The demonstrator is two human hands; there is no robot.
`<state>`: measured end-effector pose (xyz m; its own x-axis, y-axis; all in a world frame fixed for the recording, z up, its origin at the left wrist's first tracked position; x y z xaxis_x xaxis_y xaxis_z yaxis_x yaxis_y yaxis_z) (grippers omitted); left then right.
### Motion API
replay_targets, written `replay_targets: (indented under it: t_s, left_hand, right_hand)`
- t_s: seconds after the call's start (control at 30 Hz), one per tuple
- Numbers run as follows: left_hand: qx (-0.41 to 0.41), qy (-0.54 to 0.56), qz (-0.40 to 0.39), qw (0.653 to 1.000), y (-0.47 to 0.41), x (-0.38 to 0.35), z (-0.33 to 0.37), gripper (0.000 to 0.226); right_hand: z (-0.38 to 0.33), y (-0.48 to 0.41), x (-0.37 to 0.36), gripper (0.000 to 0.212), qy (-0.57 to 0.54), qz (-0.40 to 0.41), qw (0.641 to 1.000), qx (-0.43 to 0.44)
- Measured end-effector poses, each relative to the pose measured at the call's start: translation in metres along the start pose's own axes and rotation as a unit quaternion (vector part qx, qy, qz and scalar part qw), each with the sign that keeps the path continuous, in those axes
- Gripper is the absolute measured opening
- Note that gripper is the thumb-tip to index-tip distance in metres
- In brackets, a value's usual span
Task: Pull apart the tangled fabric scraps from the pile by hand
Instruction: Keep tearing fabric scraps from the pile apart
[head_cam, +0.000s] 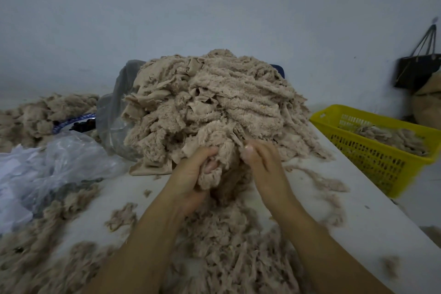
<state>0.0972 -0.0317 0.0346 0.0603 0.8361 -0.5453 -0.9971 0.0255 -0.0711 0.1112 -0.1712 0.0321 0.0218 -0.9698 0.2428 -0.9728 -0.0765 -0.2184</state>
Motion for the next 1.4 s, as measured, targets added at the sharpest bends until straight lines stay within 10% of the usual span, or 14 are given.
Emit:
replay_targets:
  t_s: [0.17,0.43,0.63,0.8,0.93,1.13,1.4]
  left_hand:
    - [-0.018,0.024,0.0,1.0,-0.001,0.003,0.0,0.017]
    - [0.006,0.071,0.017,0.997,-0.003,0.015,-0.014,0.028]
    - [0.046,0.116,0.044,0.991,-0.003,0.012,-0.031,0.045]
    - [0.079,-0.015,0.01,0.997,0.004,-0.003,-0.04,0.035]
    - [0.062,-0.176,-0.002,0.982,0.009,-0.01,-0.043,0.078]
    - [0.02,-0.078,0.045,0.996,0.009,0.0,-0.038,0.035]
    - [-0.004,0.043,0.005,0.999,0.006,-0.006,-0.022,0.028]
  right_hand:
    - [0.005,-0.003,-0.007,0.006,0.079,-0.013,0.997,-0.003]
    - [0.024,-0.003,0.02,0.046,-0.143,0.066,0.978,-0.136]
    - [0.009,-0.001,0.016,0.05,-0.099,0.069,0.989,-0.08]
    - [0.0,-0.001,0.017,0.043,-0.043,0.078,0.996,-0.029]
    - [0.003,-0.003,0.012,0.024,0.027,0.061,0.998,-0.016]
    - [0.014,-0.002,0.01,0.076,0.04,0.043,0.996,-0.068]
    - [0.051,-0.009,0.068,0.079,-0.023,0.207,0.962,-0.175]
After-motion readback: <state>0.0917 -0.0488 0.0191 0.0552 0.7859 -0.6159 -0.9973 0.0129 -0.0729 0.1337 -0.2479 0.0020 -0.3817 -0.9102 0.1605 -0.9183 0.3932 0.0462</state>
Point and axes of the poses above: each hand's wrist, its own y-axis away from the middle knuckle, its own x-axis out of the back of the hand, z = x × y, the point moved 8 cm from there along -y, towards the middle knuckle, and after that the axes turned 9 degrees about -x, right-handed, at the moved point
